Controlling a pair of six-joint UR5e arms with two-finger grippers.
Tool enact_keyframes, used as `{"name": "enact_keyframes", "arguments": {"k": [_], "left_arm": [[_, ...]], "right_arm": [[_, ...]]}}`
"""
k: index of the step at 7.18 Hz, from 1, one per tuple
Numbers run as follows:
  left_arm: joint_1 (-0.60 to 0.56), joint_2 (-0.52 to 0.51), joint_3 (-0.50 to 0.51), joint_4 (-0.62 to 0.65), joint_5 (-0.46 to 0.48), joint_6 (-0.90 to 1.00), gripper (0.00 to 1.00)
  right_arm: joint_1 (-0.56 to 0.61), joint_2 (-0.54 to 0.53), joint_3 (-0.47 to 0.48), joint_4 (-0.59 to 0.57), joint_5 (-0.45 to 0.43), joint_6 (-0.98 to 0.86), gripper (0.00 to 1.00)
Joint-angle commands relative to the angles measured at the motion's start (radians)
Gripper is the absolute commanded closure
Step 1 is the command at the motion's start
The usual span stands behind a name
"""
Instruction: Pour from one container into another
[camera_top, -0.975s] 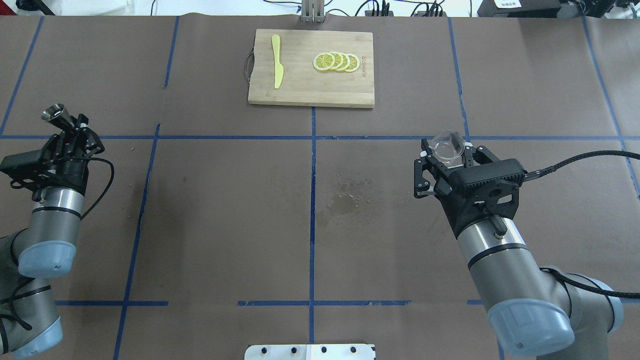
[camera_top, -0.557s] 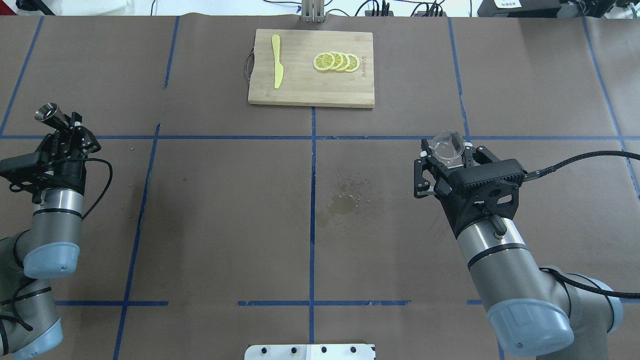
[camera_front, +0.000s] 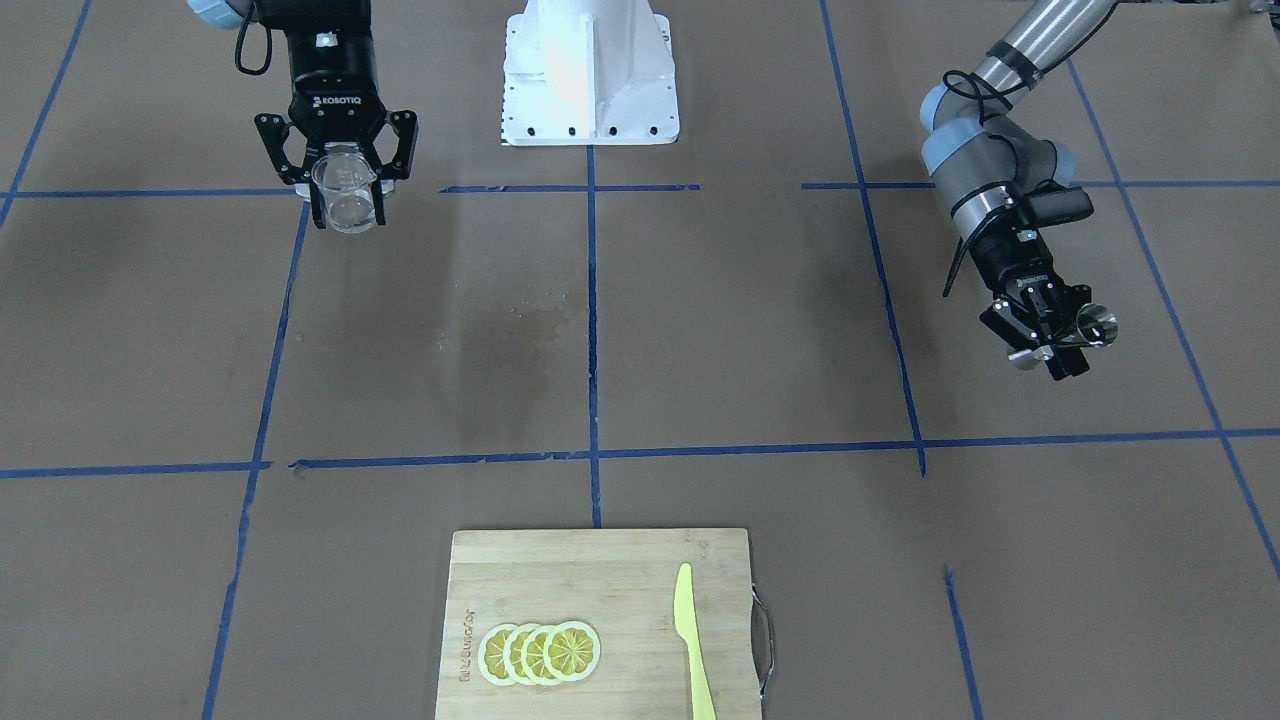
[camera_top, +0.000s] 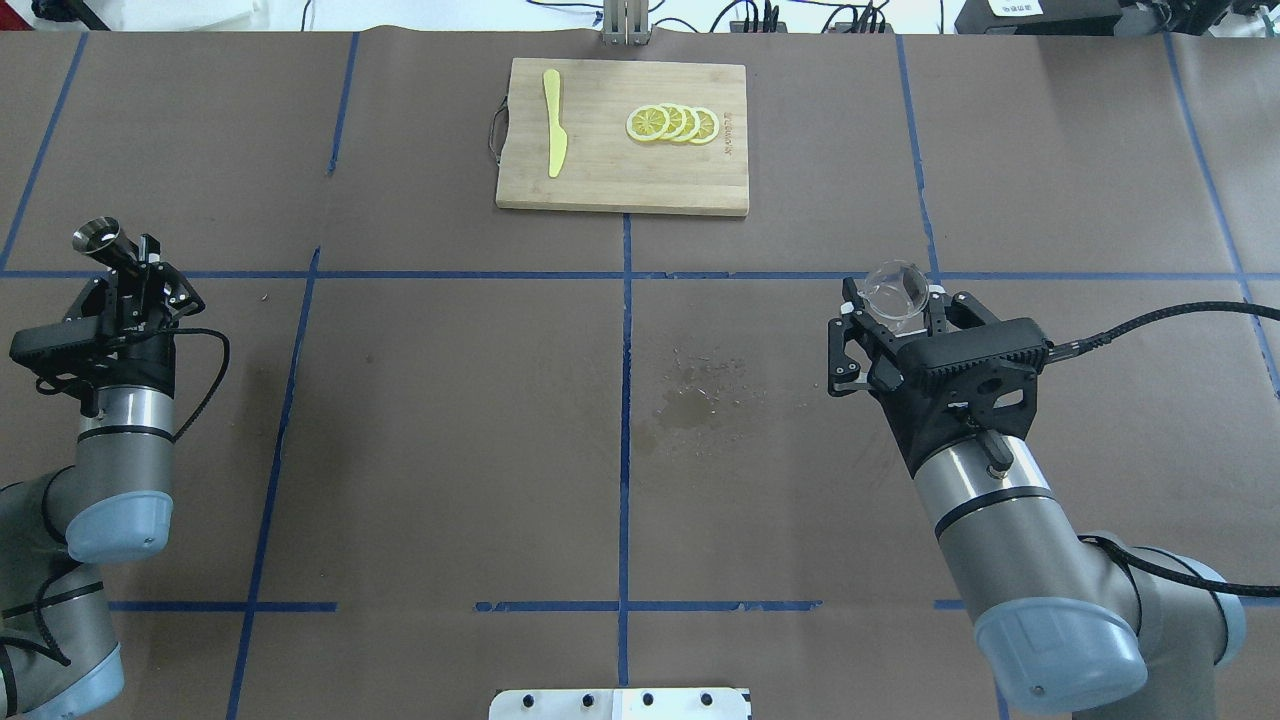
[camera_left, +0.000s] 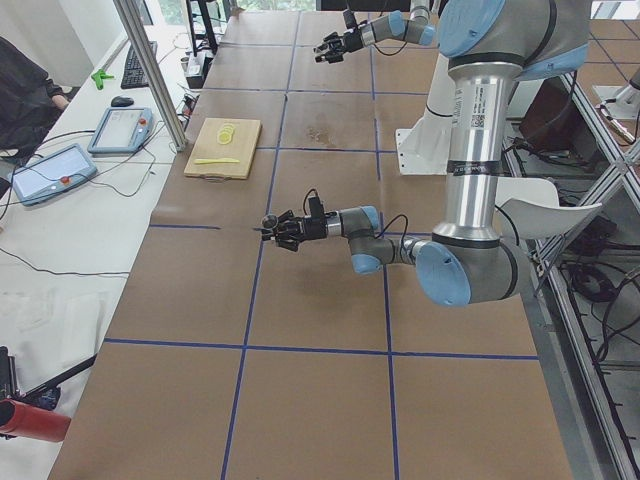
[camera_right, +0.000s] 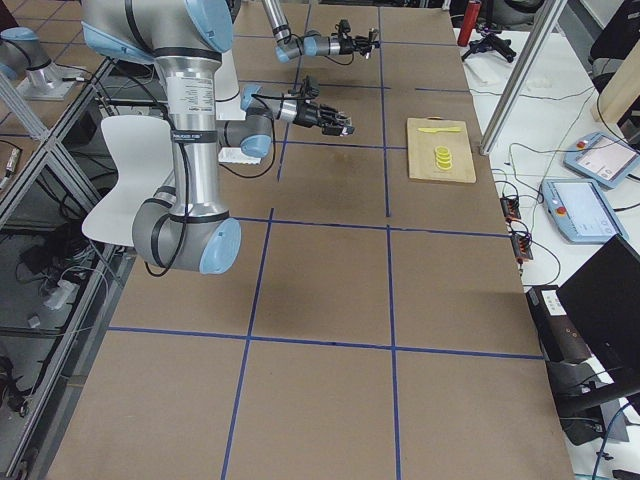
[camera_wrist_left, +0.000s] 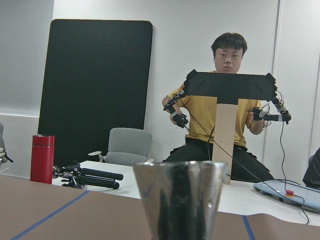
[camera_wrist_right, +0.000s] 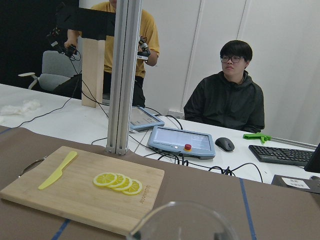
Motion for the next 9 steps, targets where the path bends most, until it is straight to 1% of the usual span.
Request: {"name": "enact_keyframes", "arguments": {"k": [1,2,3,4,6,7,9], "left_arm": [[0.008,0.0,0.001,0.053,0.001,-0.001,1.0],[0.008,0.0,0.001,0.053,0.001,-0.001,1.0],[0.017,0.0,0.001,0.055,0.001,-0.07,1.0],[0.036,0.0,0.001,0.058,-0.001,-0.089,1.0],[0.047,0.0,0.001,0.061,0.005,-0.108,1.0],[0.05,0.0,0.004,0.061,0.027,-0.117,1.0],[0.091,0.0,0.007,0.061,0.027,-0.117,1.0]], "right_arm": [[0.0,0.0,0.0,0.0,0.0,0.0,1.0],[0.0,0.0,0.0,0.0,0.0,0.0,1.0],[0.0,0.0,0.0,0.0,0.0,0.0,1.0],[0.002,0.0,0.0,0.0,0.0,0.0,1.0],[0.002,-0.002,-0.002,0.0,0.0,0.0,1.0],[0.002,-0.002,-0.002,0.0,0.0,0.0,1.0],[0.002,-0.003,-0.002,-0.002,0.0,0.0,1.0]]}}
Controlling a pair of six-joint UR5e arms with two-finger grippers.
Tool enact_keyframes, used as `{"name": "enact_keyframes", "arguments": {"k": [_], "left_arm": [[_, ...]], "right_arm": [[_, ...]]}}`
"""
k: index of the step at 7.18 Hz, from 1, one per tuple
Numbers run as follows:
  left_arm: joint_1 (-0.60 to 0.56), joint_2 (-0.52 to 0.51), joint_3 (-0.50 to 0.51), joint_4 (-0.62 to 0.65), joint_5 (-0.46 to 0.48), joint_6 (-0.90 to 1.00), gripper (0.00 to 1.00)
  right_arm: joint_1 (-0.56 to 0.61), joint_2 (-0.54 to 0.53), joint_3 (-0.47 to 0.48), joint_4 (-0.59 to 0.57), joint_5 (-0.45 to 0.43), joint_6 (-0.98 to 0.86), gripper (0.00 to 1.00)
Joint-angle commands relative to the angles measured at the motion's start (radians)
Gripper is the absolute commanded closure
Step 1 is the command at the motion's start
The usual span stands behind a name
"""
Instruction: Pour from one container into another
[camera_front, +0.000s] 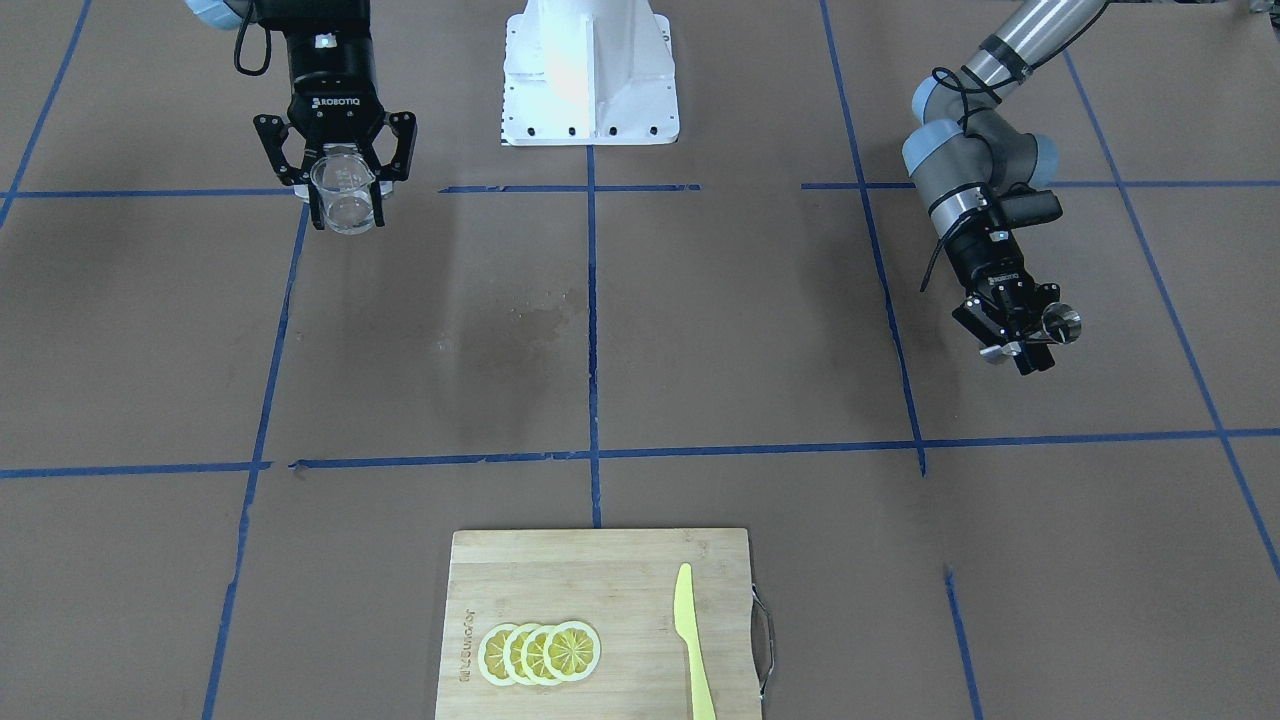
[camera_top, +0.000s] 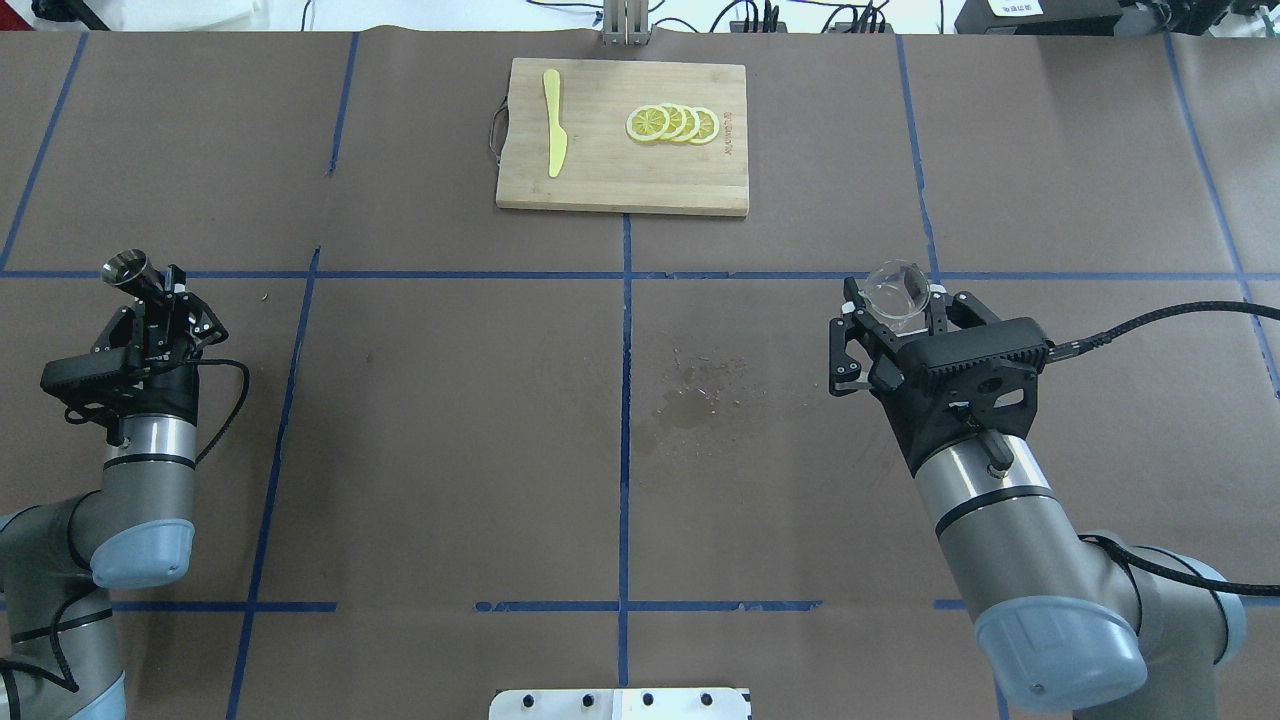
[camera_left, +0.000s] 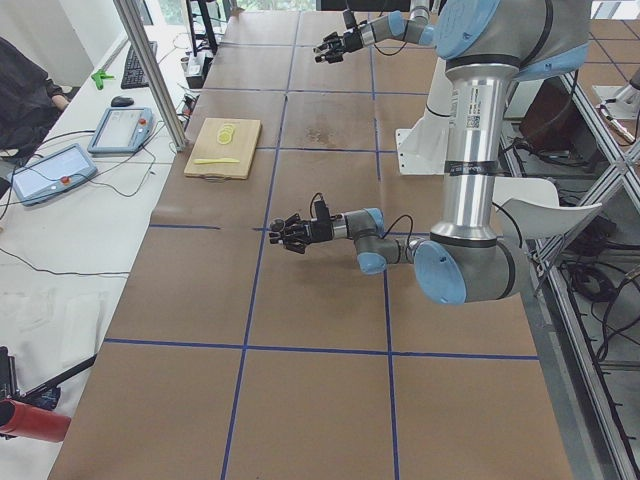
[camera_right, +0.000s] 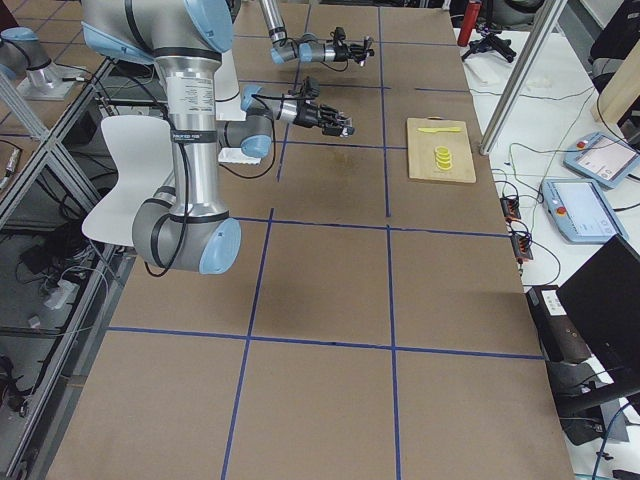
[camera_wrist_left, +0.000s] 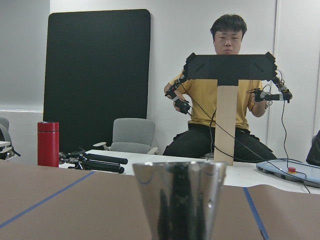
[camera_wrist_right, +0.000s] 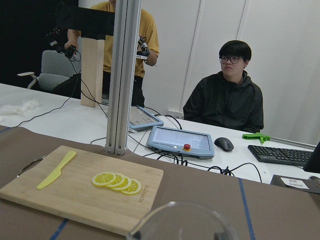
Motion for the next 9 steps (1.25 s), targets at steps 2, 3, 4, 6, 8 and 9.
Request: {"name": "enact_keyframes", "arguments": {"k": [2,3,4,6,8,9], "left_arm": [[0.044,0.0,0.0,0.009,0.001,-0.001,1.0],[0.048,0.0,0.0,0.009,0.001,-0.001,1.0],[0.05,0.0,-0.002,0.008,0.001,-0.001,1.0],[0.05,0.0,-0.002,0.014,0.002,-0.001,0.92],[0.053,0.0,-0.002,0.018,0.002,0.0,0.83],[0.053,0.0,-0.002,0.02,0.001,0.0,0.8]], "right_arm": [[0.002,-0.007,-0.002,0.0,0.0,0.0,1.0],[0.0,-0.009,-0.002,0.0,0.0,0.0,1.0],[0.002,-0.01,-0.002,0.0,0.0,0.0,1.0],[0.002,-0.016,-0.002,0.0,0.0,0.0,1.0],[0.002,-0.018,-0.002,0.0,0.0,0.0,1.0],[0.002,-0.018,-0.002,0.0,0.002,0.0,1.0]]}}
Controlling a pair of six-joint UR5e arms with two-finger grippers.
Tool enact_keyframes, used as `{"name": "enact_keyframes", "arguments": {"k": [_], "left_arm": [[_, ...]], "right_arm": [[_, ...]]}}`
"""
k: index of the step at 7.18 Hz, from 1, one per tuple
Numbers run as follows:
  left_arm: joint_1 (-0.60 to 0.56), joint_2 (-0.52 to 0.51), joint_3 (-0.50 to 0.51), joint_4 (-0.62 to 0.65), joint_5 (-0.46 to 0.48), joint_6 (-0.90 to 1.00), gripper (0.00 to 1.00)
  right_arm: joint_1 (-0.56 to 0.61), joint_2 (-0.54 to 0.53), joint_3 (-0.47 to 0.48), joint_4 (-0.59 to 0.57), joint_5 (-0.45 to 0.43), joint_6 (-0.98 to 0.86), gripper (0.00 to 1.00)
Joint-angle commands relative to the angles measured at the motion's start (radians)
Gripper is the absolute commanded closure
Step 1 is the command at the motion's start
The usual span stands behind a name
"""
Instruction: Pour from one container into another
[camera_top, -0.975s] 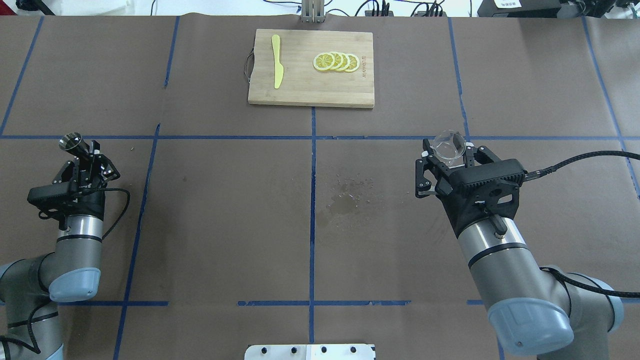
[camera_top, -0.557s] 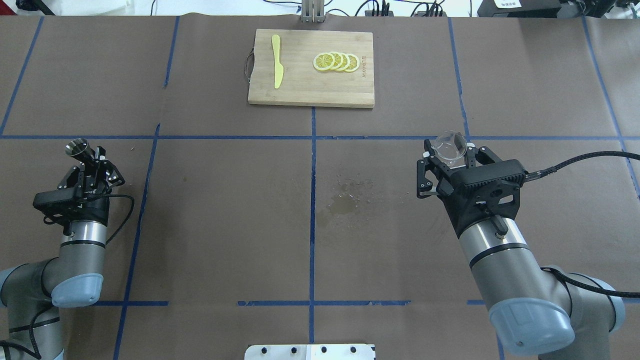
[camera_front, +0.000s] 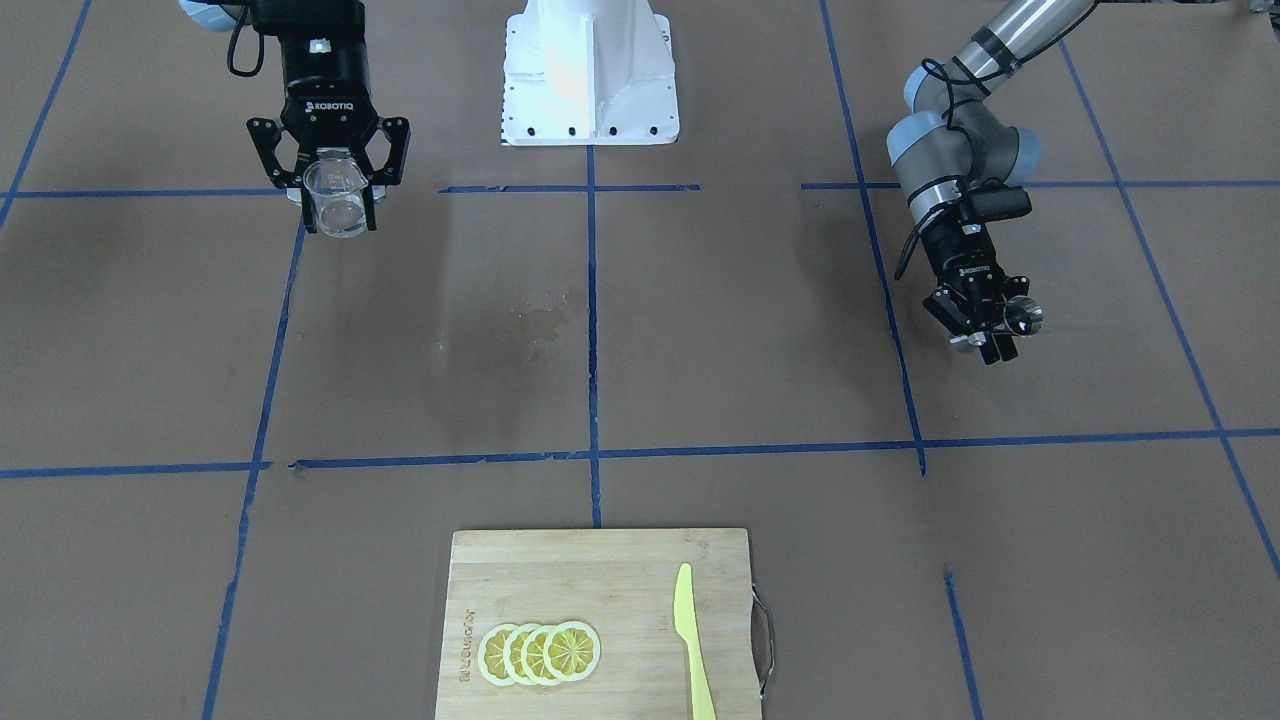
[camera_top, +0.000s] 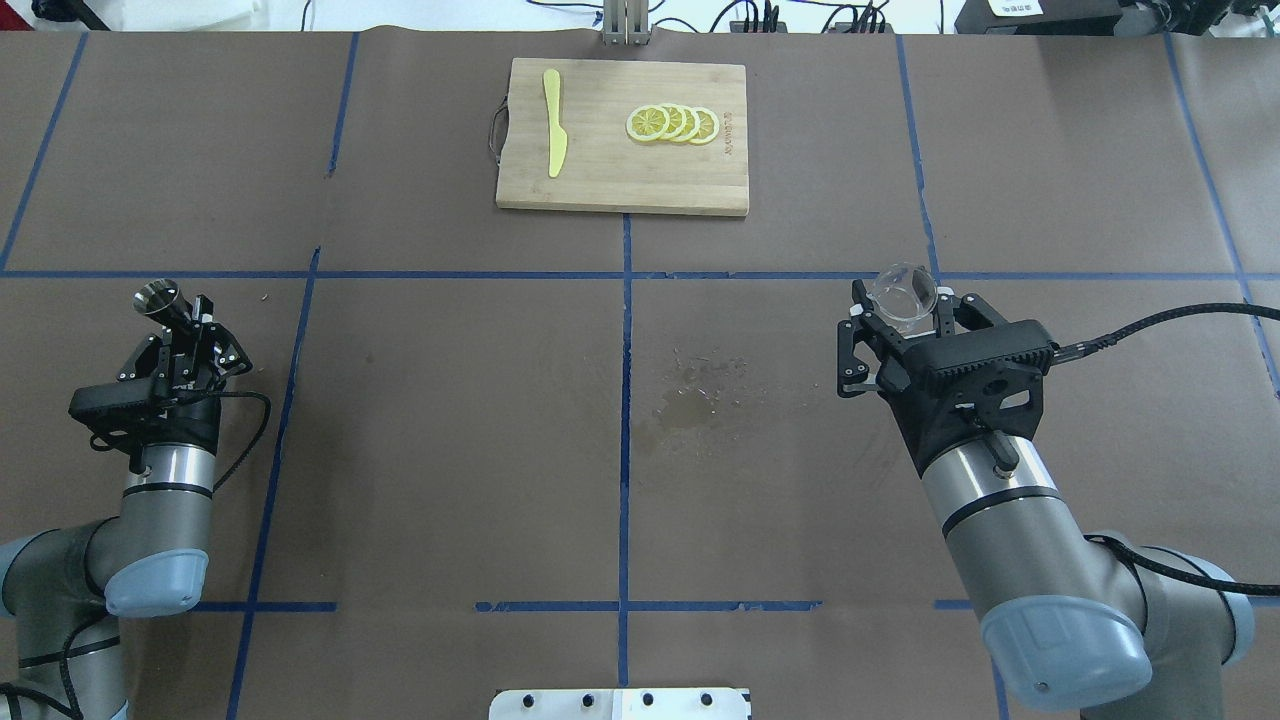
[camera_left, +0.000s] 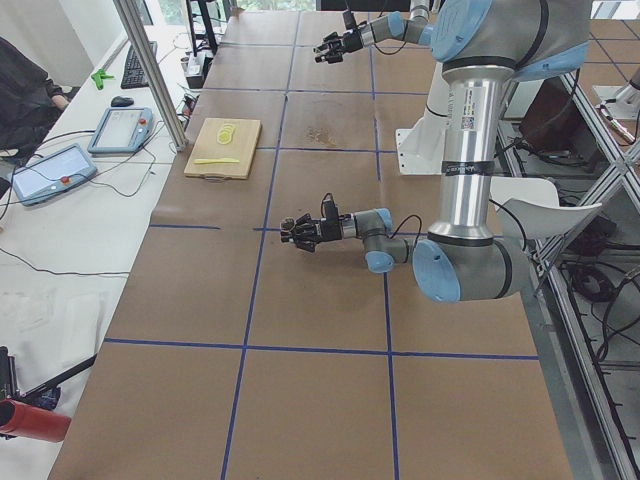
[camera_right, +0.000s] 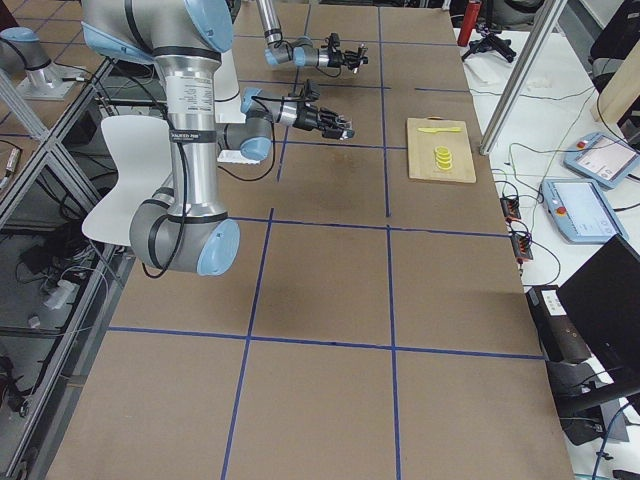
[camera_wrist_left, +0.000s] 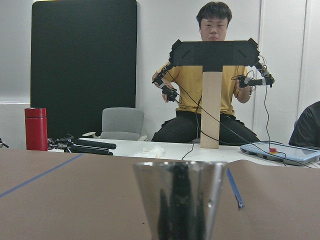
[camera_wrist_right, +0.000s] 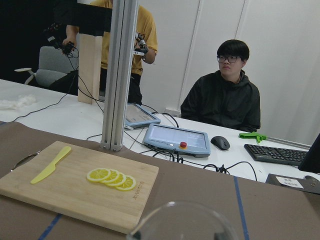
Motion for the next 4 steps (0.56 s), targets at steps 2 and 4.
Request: {"name": "enact_keyframes", "arguments": {"k": [2,4], "left_arm": [[0.002,0.0,-0.002,0.002,-0.003,0.001,0.75],[0.002,0.0,-0.002,0.002,-0.004,-0.001,0.73]], "right_arm": [[0.0,-0.019,0.0,0.0,0.003,0.005,1.0],[0.005,-0.074,0.0,0.0,0.027,0.061,1.0]]}}
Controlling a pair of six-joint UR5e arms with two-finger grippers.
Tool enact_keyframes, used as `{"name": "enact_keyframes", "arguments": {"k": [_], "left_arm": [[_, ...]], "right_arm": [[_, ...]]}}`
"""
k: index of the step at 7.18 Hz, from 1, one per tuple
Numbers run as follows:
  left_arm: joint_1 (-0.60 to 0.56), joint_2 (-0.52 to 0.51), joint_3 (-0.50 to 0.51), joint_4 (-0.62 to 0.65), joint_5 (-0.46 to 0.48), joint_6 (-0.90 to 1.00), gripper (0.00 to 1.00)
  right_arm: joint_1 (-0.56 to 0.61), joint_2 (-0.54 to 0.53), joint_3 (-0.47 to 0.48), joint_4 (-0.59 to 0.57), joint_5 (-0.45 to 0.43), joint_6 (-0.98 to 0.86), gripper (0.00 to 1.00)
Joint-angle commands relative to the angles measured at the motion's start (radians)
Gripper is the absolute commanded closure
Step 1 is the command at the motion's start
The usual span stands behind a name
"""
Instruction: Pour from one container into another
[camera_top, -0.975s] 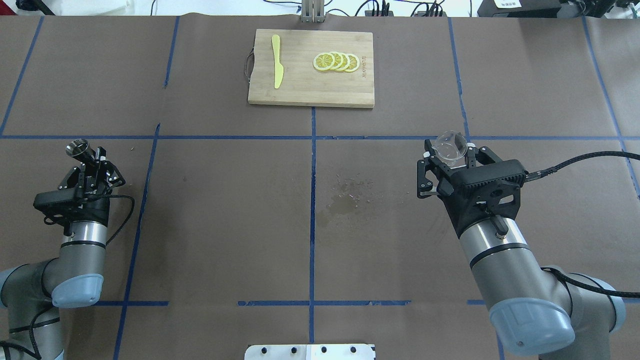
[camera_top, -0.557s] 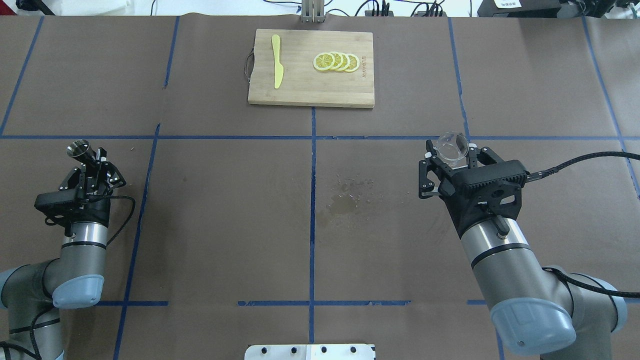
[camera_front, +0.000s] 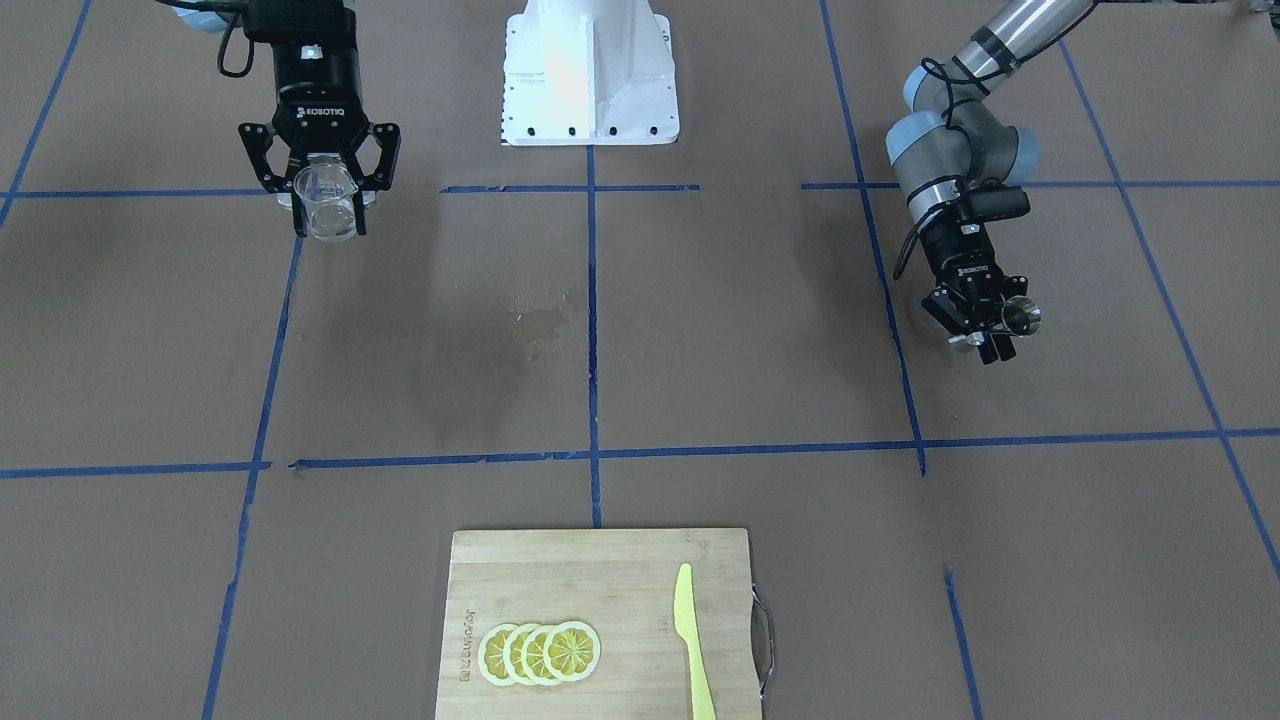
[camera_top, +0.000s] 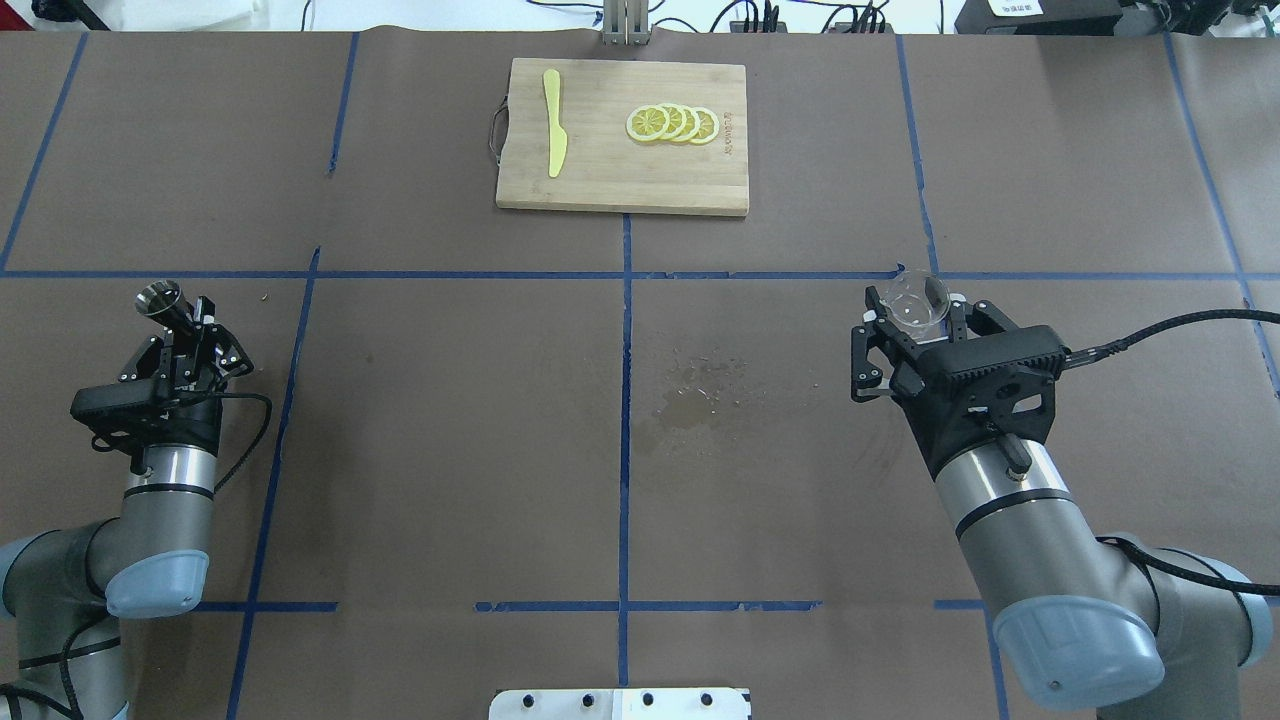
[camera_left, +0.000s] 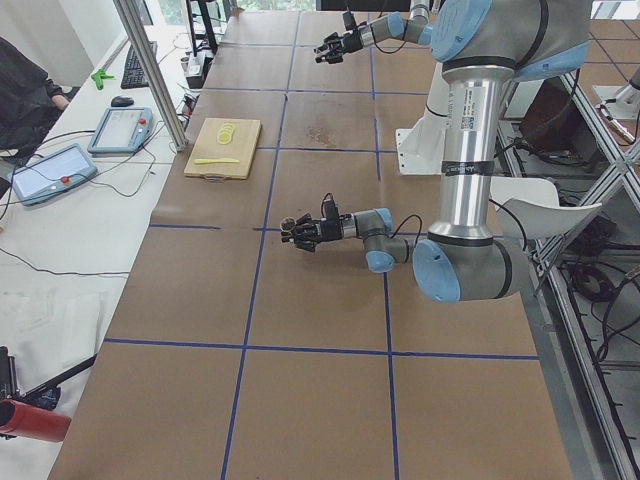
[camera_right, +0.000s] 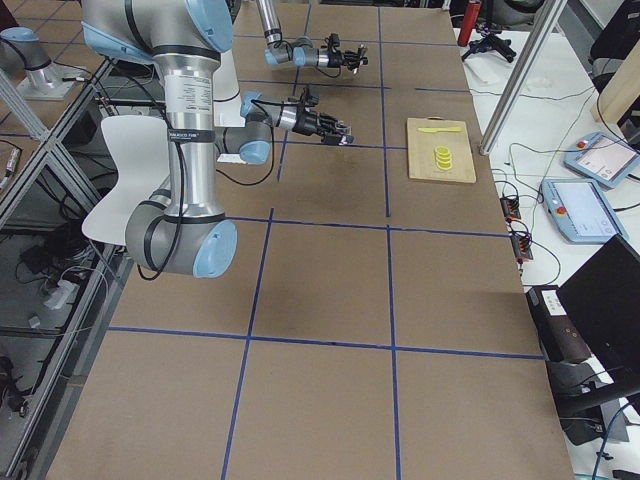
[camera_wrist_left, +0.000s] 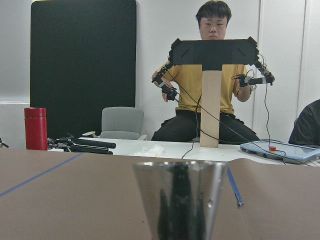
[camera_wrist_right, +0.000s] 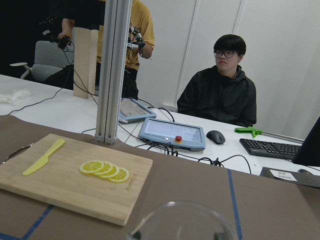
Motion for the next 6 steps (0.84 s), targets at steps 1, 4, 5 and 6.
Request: {"name": "enact_keyframes", "arguments": {"k": [1,4,5,6], "left_arm": [[0.0,0.0,0.0,0.0,-0.001,-0.001,0.71],[0.0,0.0,0.0,0.0,-0.001,-0.001,0.57],[0.0,0.0,0.0,0.0,-0.001,-0.001,0.57],[0.0,0.0,0.0,0.0,-0.003,0.0,0.57]], "right_arm": [[0.003,-0.052,0.0,0.001,0.016,0.045,1.0],[0.004,-0.08,0.0,0.001,0.019,0.05,1.0],[0.004,-0.087,-0.002,0.001,0.021,0.051,1.0],[0.004,-0.092,-0.003,0.001,0.019,0.072,1.0]]}}
